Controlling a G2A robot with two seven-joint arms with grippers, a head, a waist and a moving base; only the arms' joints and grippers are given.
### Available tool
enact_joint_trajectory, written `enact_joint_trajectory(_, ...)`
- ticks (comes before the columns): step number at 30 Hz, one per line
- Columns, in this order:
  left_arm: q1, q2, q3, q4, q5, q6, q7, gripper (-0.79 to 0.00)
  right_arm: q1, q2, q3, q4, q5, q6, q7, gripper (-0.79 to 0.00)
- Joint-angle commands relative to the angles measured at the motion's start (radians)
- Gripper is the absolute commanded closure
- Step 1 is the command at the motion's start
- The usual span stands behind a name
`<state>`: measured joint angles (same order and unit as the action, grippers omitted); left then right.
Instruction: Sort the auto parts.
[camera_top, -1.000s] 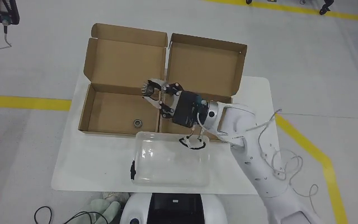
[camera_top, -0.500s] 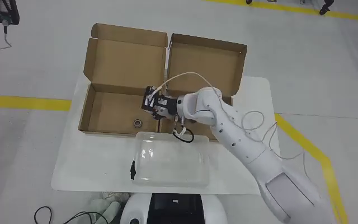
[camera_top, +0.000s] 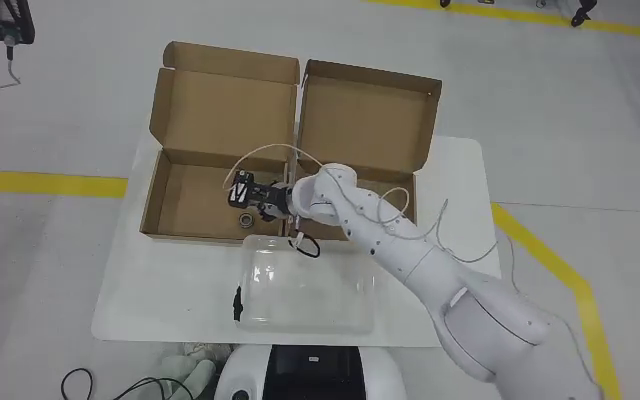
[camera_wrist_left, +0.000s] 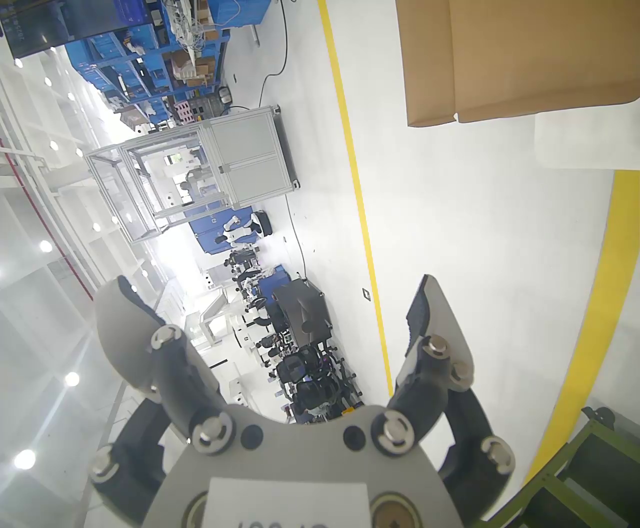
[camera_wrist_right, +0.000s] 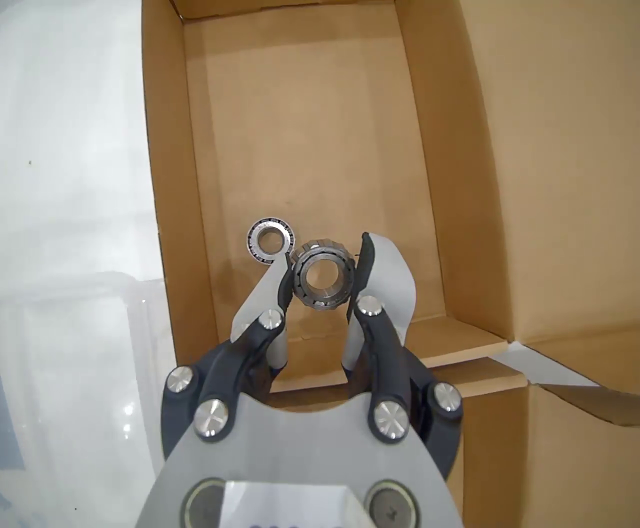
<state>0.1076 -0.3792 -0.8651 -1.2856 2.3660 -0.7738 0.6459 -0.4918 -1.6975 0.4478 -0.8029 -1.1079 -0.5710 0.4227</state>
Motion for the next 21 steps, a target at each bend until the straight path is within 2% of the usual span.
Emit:
enact_joint_trajectory(1, 0.0, 0.0, 0.0, 0.0, 0.0, 0.0, 0.0, -0.785, 0.006, -0.019, -0.013, 0.038, -0.007, 0.018, -0.016, 0.0)
enact_joint_trajectory(3, 0.0, 0.0, 0.0, 0.0, 0.0, 0.0, 0.0, -0.785, 0.011, -0.035, -0.024, 0.071, -0.013, 0.029, -0.027, -0.006)
enact_joint_trajectory(6, 0.0, 0.0, 0.0, 0.0, 0.0, 0.0, 0.0, -0.785, 0.019, -0.057, -0.035, 0.115, -0.017, 0.033, -0.041, -0.169)
enact_joint_trajectory(7, 0.0, 0.0, 0.0, 0.0, 0.0, 0.0, 0.0, -0.785, 0.022, -0.064, -0.037, 0.126, -0.02, 0.034, -0.045, -0.246)
enact_joint_trajectory(10, 0.0, 0.0, 0.0, 0.0, 0.0, 0.0, 0.0, -0.785, 0.032, -0.081, -0.042, 0.16, -0.029, 0.047, -0.057, -0.382)
enact_joint_trajectory(12, 0.0, 0.0, 0.0, 0.0, 0.0, 0.0, 0.0, -0.785, 0.039, -0.089, -0.04, 0.18, -0.032, 0.052, -0.069, -0.56)
enact_joint_trajectory(14, 0.0, 0.0, 0.0, 0.0, 0.0, 0.0, 0.0, -0.785, 0.046, -0.096, -0.037, 0.197, -0.036, 0.052, -0.077, -0.674)
enact_joint_trajectory(15, 0.0, 0.0, 0.0, 0.0, 0.0, 0.0, 0.0, -0.785, 0.051, -0.098, -0.033, 0.202, -0.036, 0.053, -0.084, -0.76)
enact_joint_trajectory(16, 0.0, 0.0, 0.0, 0.0, 0.0, 0.0, 0.0, -0.785, 0.057, -0.099, -0.029, 0.205, -0.038, 0.056, -0.092, -0.785)
enact_joint_trajectory(21, 0.0, 0.0, 0.0, 0.0, 0.0, 0.0, 0.0, -0.785, 0.084, -0.09, 0.012, 0.19, -0.035, 0.041, -0.149, -0.785)
